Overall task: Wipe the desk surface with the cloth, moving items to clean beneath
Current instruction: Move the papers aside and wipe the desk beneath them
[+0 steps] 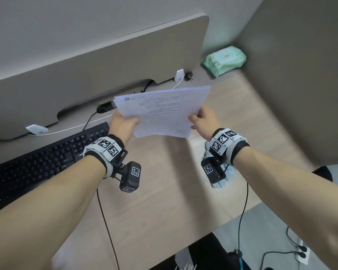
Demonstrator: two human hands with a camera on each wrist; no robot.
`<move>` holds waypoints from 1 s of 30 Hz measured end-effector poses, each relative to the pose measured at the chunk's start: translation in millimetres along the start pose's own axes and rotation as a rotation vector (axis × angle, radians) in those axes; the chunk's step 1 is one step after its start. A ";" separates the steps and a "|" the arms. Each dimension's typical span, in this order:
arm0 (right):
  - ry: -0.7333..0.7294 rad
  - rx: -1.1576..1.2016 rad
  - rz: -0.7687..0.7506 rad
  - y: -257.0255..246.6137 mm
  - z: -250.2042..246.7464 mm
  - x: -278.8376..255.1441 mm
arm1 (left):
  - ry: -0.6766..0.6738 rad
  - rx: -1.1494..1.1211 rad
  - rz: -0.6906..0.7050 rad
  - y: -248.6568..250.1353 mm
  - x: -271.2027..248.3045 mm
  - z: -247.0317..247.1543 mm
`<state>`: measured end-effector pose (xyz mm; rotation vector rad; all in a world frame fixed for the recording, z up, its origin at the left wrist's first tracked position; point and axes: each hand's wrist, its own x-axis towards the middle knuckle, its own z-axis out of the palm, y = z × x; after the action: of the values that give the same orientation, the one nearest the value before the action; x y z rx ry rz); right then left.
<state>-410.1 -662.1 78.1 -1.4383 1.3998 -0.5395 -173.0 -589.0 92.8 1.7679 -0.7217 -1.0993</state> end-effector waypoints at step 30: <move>0.188 -0.276 0.092 45.1 -134.3 37.2 | -0.286 0.418 -0.045 21.2 25.1 124.4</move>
<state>-537.6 -734.1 78.9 -1.5625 1.7349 -0.4437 -274.5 -666.6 78.4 1.9989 -1.1580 -1.3195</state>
